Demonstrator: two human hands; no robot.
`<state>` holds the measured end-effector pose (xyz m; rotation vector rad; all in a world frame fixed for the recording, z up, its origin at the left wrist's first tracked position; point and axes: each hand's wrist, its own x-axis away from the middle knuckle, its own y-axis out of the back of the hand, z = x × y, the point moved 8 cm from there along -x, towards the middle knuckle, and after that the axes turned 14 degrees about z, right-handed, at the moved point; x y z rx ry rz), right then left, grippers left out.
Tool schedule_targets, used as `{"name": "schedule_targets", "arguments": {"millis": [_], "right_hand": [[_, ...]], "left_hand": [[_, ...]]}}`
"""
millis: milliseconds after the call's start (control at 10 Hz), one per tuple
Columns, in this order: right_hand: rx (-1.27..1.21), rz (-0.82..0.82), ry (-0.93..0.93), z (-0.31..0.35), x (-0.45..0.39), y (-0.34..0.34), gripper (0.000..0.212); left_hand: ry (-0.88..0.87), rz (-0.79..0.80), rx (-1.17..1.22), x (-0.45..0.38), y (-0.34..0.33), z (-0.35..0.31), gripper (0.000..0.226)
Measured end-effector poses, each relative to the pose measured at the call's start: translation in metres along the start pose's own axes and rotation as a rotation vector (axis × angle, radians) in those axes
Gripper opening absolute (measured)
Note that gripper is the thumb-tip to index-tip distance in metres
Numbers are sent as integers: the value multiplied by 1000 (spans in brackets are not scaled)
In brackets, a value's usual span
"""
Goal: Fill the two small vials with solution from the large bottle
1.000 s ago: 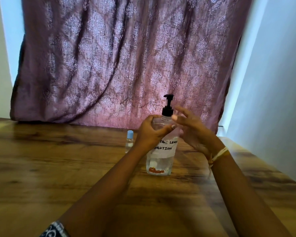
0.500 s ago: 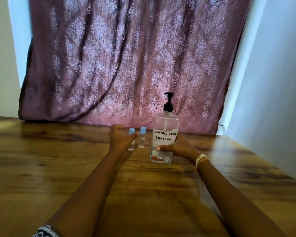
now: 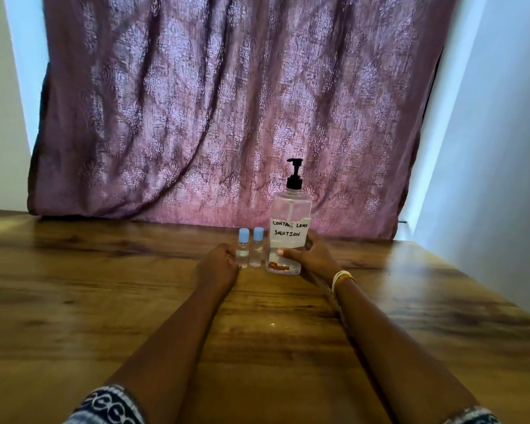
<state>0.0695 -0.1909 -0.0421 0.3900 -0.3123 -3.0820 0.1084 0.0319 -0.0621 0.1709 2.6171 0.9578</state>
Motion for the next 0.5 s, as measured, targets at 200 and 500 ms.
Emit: {"name": "schedule_targets", "arguments": {"millis": [200,500], "right_hand": [[171,23,-106,-10,9,-1,70],[355,-123,-189,14,14,18,37]], "left_hand": [[24,5,0,3,0,4,19],[-363,-210,-300,30,25,-71,43]]}}
